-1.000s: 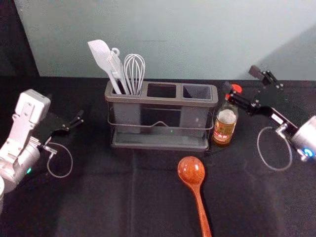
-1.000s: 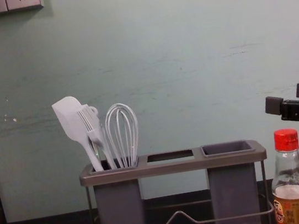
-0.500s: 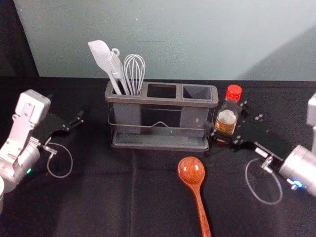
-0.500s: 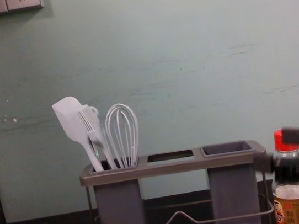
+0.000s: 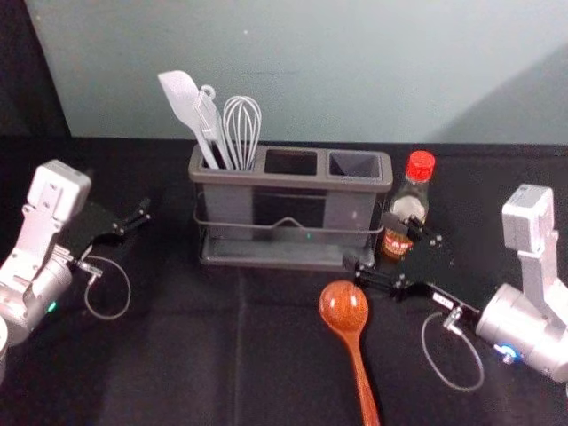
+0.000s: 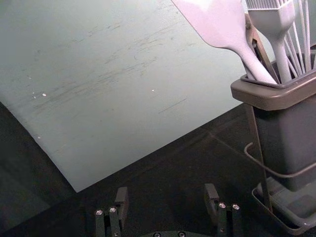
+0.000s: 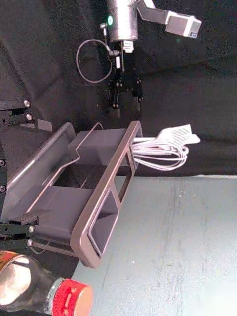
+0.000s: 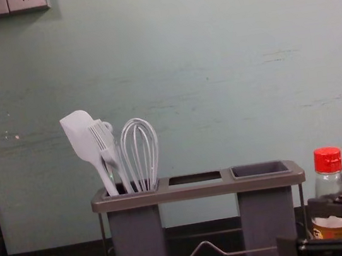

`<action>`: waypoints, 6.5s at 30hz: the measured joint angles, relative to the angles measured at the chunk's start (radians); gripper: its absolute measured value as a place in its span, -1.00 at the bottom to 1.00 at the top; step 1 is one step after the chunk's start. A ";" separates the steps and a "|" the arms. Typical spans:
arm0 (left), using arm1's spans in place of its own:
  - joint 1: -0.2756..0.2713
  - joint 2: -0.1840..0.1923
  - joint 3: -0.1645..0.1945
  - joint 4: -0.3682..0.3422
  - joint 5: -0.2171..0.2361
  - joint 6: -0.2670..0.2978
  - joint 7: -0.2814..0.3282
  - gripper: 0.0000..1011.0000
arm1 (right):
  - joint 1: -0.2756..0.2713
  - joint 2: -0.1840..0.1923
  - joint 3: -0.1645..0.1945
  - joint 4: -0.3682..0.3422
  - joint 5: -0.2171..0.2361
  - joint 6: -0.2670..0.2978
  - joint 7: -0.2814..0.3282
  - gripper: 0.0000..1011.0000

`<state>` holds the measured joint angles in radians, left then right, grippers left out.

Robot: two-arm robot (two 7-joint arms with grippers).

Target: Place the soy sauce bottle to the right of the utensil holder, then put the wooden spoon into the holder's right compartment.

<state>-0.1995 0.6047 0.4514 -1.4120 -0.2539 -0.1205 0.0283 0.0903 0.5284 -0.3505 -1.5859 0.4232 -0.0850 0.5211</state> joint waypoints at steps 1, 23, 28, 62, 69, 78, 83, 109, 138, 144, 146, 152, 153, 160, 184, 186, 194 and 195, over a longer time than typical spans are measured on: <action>0.000 0.000 0.000 0.000 0.000 0.000 0.000 0.99 | 0.000 0.000 0.000 0.000 0.000 0.000 0.000 0.98; 0.000 0.000 0.000 0.000 0.000 0.000 0.000 0.99 | 0.002 0.011 -0.007 -0.023 0.002 0.075 -0.014 0.98; 0.000 0.000 0.000 0.000 0.000 0.000 0.000 0.99 | -0.008 0.031 -0.020 -0.085 0.002 0.232 -0.064 0.98; 0.000 0.000 0.000 0.000 0.000 0.000 0.000 0.99 | 0.173 -0.104 -0.127 -0.166 -0.037 0.998 -0.336 0.98; 0.000 0.000 0.000 0.000 0.000 0.000 0.000 0.99 | 0.147 -0.153 -0.119 -0.164 -0.070 0.988 -0.389 0.98; 0.000 0.000 0.000 0.000 0.000 0.000 0.000 0.99 | 0.129 -0.188 -0.102 -0.147 -0.087 0.972 -0.402 0.98; 0.000 0.000 0.000 0.000 0.000 0.000 0.000 0.99 | 0.118 -0.210 -0.095 -0.133 -0.100 0.964 -0.413 0.98; 0.000 0.000 0.000 0.000 0.000 0.000 0.000 0.99 | 0.094 -0.230 -0.095 -0.117 -0.172 0.959 -0.388 0.98; 0.000 0.000 0.000 0.000 0.000 0.000 0.000 0.99 | 0.022 -0.123 -0.023 -0.353 -0.221 0.884 -0.283 0.67; 0.000 0.000 0.000 0.000 0.000 0.000 0.000 0.99 | -0.021 -0.088 0.005 -0.390 -0.243 0.752 -0.265 0.67; 0.000 0.000 0.000 0.000 0.000 0.000 0.000 0.99 | -0.045 -0.079 0.019 -0.394 -0.258 0.662 -0.265 0.67; 0.000 0.000 0.000 0.000 0.000 0.000 0.000 0.99 | -0.093 -0.062 0.048 -0.389 -0.281 0.435 -0.242 0.67; 0.000 0.000 0.000 0.000 0.000 0.000 0.000 0.99 | -0.097 -0.061 0.051 -0.387 -0.283 0.413 -0.239 0.67; 0.000 0.000 0.000 0.000 0.000 0.000 0.000 0.99 | -0.115 -0.063 0.060 -0.361 -0.338 0.206 -0.226 0.67; 0.000 0.000 0.000 0.000 0.000 0.000 0.000 0.99 | -0.135 -0.117 0.080 -0.312 -0.397 0.041 -0.276 0.67; 0.000 0.000 0.000 0.000 0.000 0.000 0.000 0.99 | -0.135 -0.117 0.080 -0.312 -0.397 0.041 -0.276 0.67; 0.000 0.000 0.000 0.000 0.000 0.000 0.000 0.99 | -0.141 -0.125 0.098 -0.311 -0.363 0.041 -0.256 0.67; 0.000 0.000 0.000 0.000 0.000 0.000 0.000 0.99 | -0.136 -0.129 0.102 -0.307 -0.358 0.041 -0.249 0.67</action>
<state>-0.1995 0.6047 0.4514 -1.4120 -0.2539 -0.1205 0.0283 -0.0458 0.3990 -0.2483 -1.8924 0.0656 -0.0445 0.2716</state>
